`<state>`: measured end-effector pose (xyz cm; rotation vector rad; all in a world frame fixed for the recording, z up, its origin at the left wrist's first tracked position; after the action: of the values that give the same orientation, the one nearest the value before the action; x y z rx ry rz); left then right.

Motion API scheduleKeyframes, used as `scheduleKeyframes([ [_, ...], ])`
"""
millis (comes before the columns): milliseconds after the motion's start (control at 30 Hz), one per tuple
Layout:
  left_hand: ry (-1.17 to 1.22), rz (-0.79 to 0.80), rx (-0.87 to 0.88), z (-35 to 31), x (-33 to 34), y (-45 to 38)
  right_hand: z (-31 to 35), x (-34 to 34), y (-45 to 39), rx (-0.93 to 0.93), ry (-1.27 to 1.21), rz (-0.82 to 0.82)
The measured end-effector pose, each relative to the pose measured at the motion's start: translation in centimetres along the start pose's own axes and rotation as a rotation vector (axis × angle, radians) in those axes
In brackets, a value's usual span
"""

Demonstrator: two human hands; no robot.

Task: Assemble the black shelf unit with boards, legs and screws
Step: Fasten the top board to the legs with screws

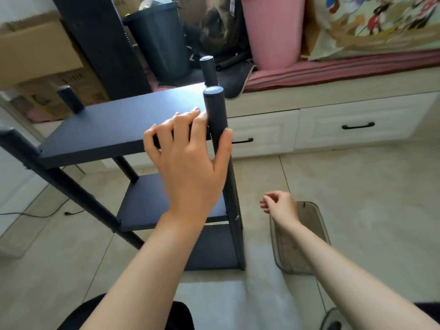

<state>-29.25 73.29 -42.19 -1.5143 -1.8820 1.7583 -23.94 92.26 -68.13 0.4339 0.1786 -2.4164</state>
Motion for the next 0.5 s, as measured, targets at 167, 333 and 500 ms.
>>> scheduleKeyframes([
  [167, -0.086, 0.090, 0.016, -0.2, -0.3, 0.1, 8.2, 0.6, 3.0, -0.066, -0.503, -0.103],
  [333, -0.123, 0.181, -0.020, -0.5, -0.7, -0.3, 12.2, 2.6, 5.1, -0.047, -0.544, 0.056],
  [500, -0.180, 0.292, -0.024, -0.3, -0.8, -1.1, 13.8, 3.7, 5.6, -0.098, -0.517, 0.043],
])
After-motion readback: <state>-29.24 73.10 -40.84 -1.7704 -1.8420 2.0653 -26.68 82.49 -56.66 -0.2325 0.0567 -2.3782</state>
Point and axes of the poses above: each hand's wrist, its own y-axis away from the middle knuckle, its own x-axis out of the palm, z = x × y, the point moved 6 cm from there along -y, towards the middle knuckle, and after that the axes turned 11 degrees about -x, right-handed, at the moved point
